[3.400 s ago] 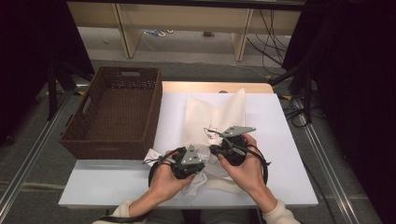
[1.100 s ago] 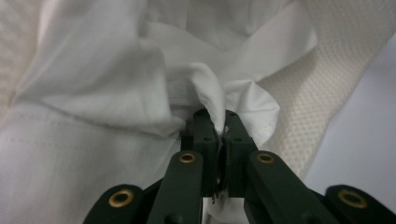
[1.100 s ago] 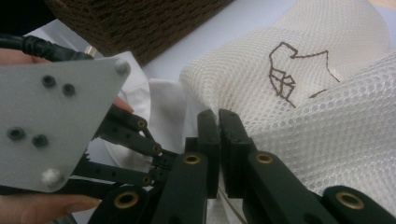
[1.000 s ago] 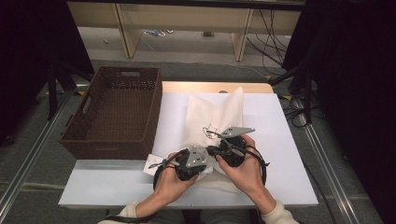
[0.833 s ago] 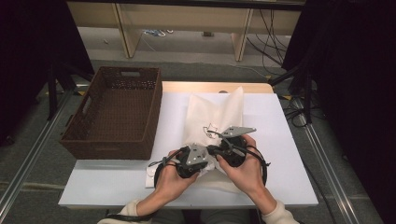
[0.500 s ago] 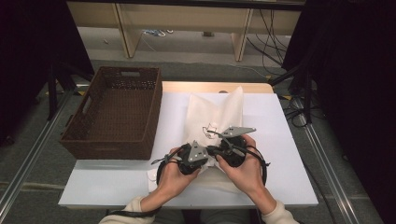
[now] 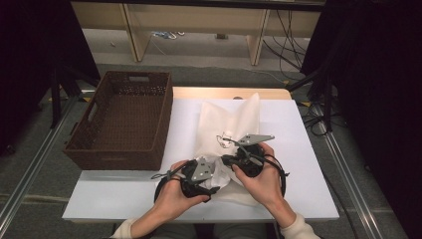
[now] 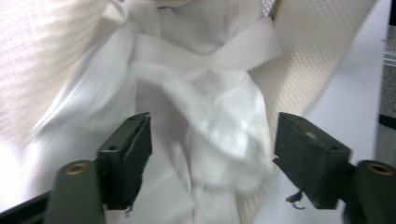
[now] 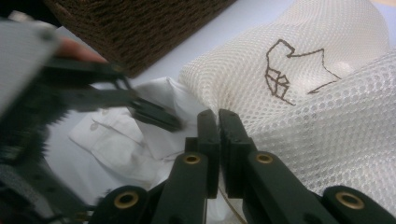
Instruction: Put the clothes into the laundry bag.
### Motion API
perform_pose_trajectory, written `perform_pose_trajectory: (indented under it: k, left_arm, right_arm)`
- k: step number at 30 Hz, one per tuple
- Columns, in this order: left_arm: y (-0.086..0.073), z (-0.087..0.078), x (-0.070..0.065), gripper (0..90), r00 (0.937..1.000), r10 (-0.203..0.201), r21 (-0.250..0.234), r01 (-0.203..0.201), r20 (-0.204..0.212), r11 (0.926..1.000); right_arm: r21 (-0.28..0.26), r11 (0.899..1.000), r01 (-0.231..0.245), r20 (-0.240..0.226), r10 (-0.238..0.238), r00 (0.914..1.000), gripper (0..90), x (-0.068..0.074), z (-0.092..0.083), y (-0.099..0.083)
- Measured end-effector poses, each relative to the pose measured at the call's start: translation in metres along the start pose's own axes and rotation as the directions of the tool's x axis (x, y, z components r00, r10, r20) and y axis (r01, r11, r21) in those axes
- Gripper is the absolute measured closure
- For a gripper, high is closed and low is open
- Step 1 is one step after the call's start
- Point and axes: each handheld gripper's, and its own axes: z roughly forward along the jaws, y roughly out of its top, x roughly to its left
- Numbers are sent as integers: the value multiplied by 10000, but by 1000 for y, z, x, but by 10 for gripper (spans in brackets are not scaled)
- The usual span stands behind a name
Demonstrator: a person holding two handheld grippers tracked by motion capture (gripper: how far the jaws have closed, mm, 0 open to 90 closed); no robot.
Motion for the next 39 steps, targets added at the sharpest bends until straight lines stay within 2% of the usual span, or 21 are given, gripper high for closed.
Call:
perform_pose_trajectory:
  k: [4, 5, 6, 7, 8, 11, 12, 13, 14, 17, 19, 22, 24, 26, 27, 29, 30, 33, 35, 36, 39]
  left_arm:
    - [-12, -17, 0, 245, 9997, -181, -10, 180, -184, 9998]
    - [-16, -20, 1, 240, 9995, -79, 172, 84, -320, 9998]
    - [-20, -22, 2, 232, 9991, -83, 280, 94, -405, 9996]
    - [-22, -22, 2, 224, 9988, -175, 265, 187, -450, 9995]
    - [-24, -22, 3, 220, 9987, -198, 323, 213, -464, 9993]
    - [-27, -20, 5, 202, 9973, -219, 580, 260, -694, 9980]
    - [-28, -20, 6, 198, 9969, -179, 686, 232, -769, 9974]
    - [-28, -18, 7, 193, 9964, -167, 785, 233, -827, 9966]
    - [-30, -15, 8, 184, 9967, -164, 1003, 244, -796, 9947]
    - [-36, -6, 9, 202, 9962, -361, 1244, 459, -798, 9912]
    - [-38, -2, 8, 267, 9973, -264, 1437, 361, -687, 9890]
    - [-39, 1, 6, 401, 9981, -57, 1594, 155, -617, 9871]
    - [-40, 4, 5, 439, 9979, 52, 1676, 57, -649, 9858]
    - [-40, 6, 4, 512, 9991, 14, 1762, 59, -417, 9843]
    - [-41, 8, 4, 526, 9989, 70, 1786, 14, -463, 9839]
    - [-40, 9, 5, 581, 9996, 31, 1864, 25, -296, 9825]
    - [-40, 9, 5, 623, 9999, -58, 1810, 78, -115, 9834]
    - [-39, 10, 6, 720, 9998, -219, 1824, 213, 11, 9830]
    - [-39, 11, 6, 759, 9988, -488, 1762, 478, 15, 9832]
    - [-38, 11, 6, 787, 9983, -586, 1705, 582, -29, 9836]
    - [-34, 8, 6, 851, 9962, -869, 1410, 869, -62, 9862]
  right_arm:
    - [71, 9999, -84, 21, 84, 10000, 888, 1, 0, 0]
    - [51, 10000, -1, -54, 2, 10000, 888, 1, 1, 0]
    - [0, 9995, 307, -69, -307, 9995, 889, -1, 2, 1]
    - [83, 10000, -20, 37, 19, 10000, 888, 1, 1, 0]
    - [-88, 9999, -120, 100, 121, 9999, 888, 2, 2, 0]
    - [127, 9999, 64, -18, -64, 10000, 888, 1, 2, 0]
    - [-151, 9999, 24, 46, -23, 10000, 888, 1, 4, -1]
    - [-85, 9999, 90, 17, -90, 10000, 888, 0, 3, 0]
    - [86, 9999, 93, -5, -93, 10000, 888, 0, 1, 0]
    - [-14, 9999, 102, 0, -102, 9999, 888, 0, 3, 0]
    - [-70, 9999, -140, -15, 140, 9999, 888, 2, 5, -1]
    - [195, 9998, 37, -153, -34, 9999, 888, 0, 3, 0]
    - [121, 9999, -38, -117, 40, 9999, 888, 1, 4, 0]
    - [182, 9998, 18, -48, -17, 10000, 888, 1, 4, 0]
    - [177, 9998, -15, -24, 15, 10000, 887, 1, 4, -1]
    - [160, 9999, -49, -5, 49, 10000, 887, 1, 4, -1]
    - [174, 9998, -36, -7, 36, 10000, 887, 1, 4, -1]
    - [148, 9999, -28, 4, 28, 10000, 888, 1, 4, -1]
    - [291, 9995, -83, -7, 83, 10000, 888, 2, 4, -1]
    - [-6, 9999, 168, 15, -168, 9999, 887, 0, 7, -1]
    - [222, 9997, 72, -103, -70, 9999, 887, 1, 6, -1]
